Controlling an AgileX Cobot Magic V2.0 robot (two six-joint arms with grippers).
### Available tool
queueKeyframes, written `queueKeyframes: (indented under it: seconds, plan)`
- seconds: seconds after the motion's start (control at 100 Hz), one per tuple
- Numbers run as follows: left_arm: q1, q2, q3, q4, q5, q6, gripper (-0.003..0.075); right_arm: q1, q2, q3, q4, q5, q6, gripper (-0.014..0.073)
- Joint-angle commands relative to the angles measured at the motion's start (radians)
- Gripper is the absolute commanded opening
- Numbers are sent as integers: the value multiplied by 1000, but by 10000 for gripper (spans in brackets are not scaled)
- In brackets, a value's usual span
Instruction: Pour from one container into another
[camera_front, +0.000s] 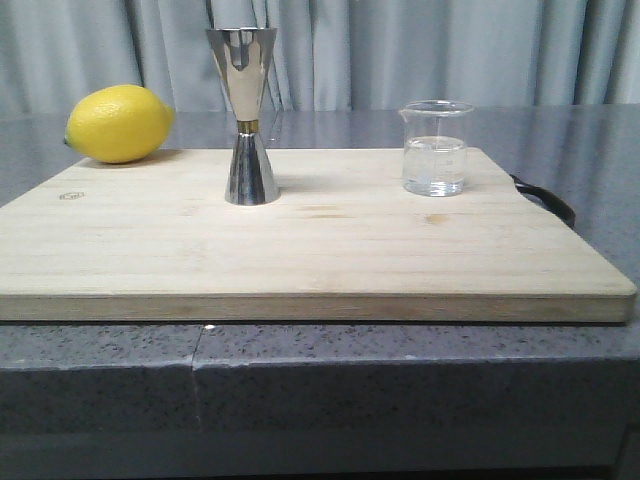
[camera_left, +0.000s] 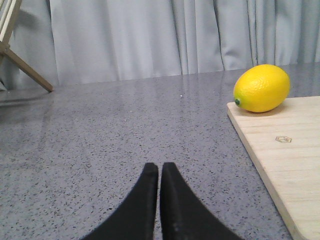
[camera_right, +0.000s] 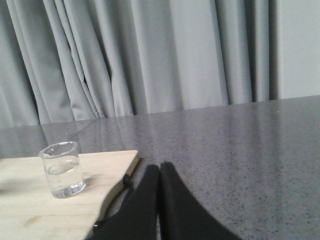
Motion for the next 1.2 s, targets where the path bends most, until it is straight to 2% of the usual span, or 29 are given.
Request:
queueKeyframes:
  seconds: [0.0, 0.11, 0.19, 0.24, 0.35, 0.41, 0.54, 0.63, 0.75, 0.84, 0.9, 0.97, 1.04, 1.09, 1.19]
  plan:
    - [1, -26, 33, -9, -85, -11, -19, -4, -14, 20, -10, -88, -5, -71]
    - [1, -26, 33, -9, -87, -11, -19, -4, -14, 20, -10, -88, -5, -71]
    - [-1, -26, 33, -63, -113, -28, -19, -4, -14, 20, 3, -98, -5, -71]
    - [-3, -26, 33, -159, -138, -48, -19, -4, -14, 20, 52, -109, 39, -71]
    - [-3, -26, 19, -468, -162, -101, -20, -4, -14, 2, 149, -96, 185, -71]
    - [-3, -24, -14, -583, -79, -101, -20, -2, -14, -49, 150, -3, 214, -71]
    - [-3, 6, -128, -593, 168, -83, -20, 15, 29, -220, 146, 268, 209, -71]
    - [-3, 49, -203, -640, 262, 4, -20, 36, 106, -340, 142, 386, 142, -71]
    - [-3, 134, -287, -747, 271, 196, -19, 77, 260, -487, 142, 544, -77, -71]
    - [-3, 207, -335, -800, 290, 306, -18, 94, 374, -552, 142, 595, -174, -71]
    - [-3, 266, -362, -849, 323, 394, -11, 100, 444, -572, 142, 586, -182, -64]
    - [-3, 331, -385, -933, 362, 526, 33, 108, 524, -585, 149, 553, -182, -36]
    - [-3, 396, -392, -1049, 390, 686, 119, 121, 593, -588, 151, 511, -182, 33]
    - [-3, 439, -392, -1136, 405, 806, 209, 131, 637, -588, 151, 477, -182, 111]
    - [-3, 522, -392, -1283, 428, 999, 442, 149, 713, -588, 155, 400, -182, 324]
